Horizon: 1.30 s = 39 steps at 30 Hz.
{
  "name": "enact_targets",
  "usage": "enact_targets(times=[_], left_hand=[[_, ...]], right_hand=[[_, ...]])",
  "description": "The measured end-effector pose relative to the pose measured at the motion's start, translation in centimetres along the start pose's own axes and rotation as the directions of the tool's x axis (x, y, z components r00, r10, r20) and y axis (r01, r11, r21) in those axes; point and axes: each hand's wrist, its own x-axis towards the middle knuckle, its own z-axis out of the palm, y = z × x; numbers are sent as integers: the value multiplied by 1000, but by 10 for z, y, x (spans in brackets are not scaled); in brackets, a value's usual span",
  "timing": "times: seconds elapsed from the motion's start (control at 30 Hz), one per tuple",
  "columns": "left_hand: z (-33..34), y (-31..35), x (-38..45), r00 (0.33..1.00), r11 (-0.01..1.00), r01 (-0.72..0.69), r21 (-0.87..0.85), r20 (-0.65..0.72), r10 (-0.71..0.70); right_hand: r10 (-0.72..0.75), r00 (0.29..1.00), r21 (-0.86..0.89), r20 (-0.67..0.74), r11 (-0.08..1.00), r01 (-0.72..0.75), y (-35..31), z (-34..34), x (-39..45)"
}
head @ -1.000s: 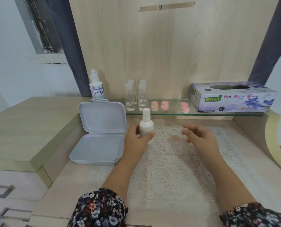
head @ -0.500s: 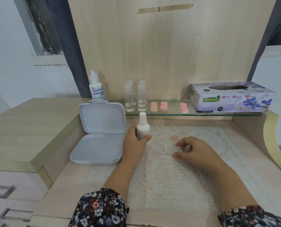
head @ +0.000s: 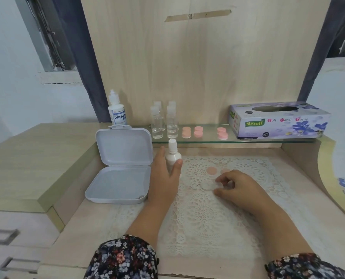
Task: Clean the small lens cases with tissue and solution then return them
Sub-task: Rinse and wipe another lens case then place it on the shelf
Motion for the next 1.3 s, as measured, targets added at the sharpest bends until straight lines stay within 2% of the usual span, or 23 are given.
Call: enact_targets(times=[0.1, 0.2, 0.27, 0.37, 0.5, 0.57, 0.67, 0.93, 1.13, 1.3], left_hand=[[-1, 9, -7, 969, 979, -173, 111, -157, 189], [0, 11, -9, 884, 912, -347, 219, -249, 396], [4, 5, -8, 842, 858, -441, 264, -208, 498], [9, 2, -10, 837, 810, -522, 266, -25, 547], [14, 6, -8, 876, 854, -470, 221, 236, 421], [18, 15, -4, 891, 908, -365, 205, 361, 277], [28, 26, 4, 881, 951, -210, 225, 465, 85], [58, 38, 31, 796, 943, -78, 324, 590, -137], [68, 42, 41, 736, 908, -156, 390, 658, -156], [67, 40, 40, 757, 868, -214, 448, 637, -142]], right_hand=[[8, 1000, 11, -6, 1000, -8, 3, 0, -1], [11, 1000, 27, -10, 1000, -11, 4, 0, -2], [15, 1000, 32, -12, 999, -15, 4, 0, -3], [22, 1000, 36, -14, 999, -21, 5, 1, -3], [24, 1000, 36, -18, 999, -23, 6, 1, -3], [26, 999, 34, -23, 999, -25, 6, 0, -3], [29, 999, 41, -30, 999, -28, 7, 0, -2], [28, 999, 40, -27, 999, -27, 8, 0, -1], [29, 999, 53, -30, 998, -27, 10, 1, 0], [27, 999, 60, -31, 998, -25, 10, 1, -1]])
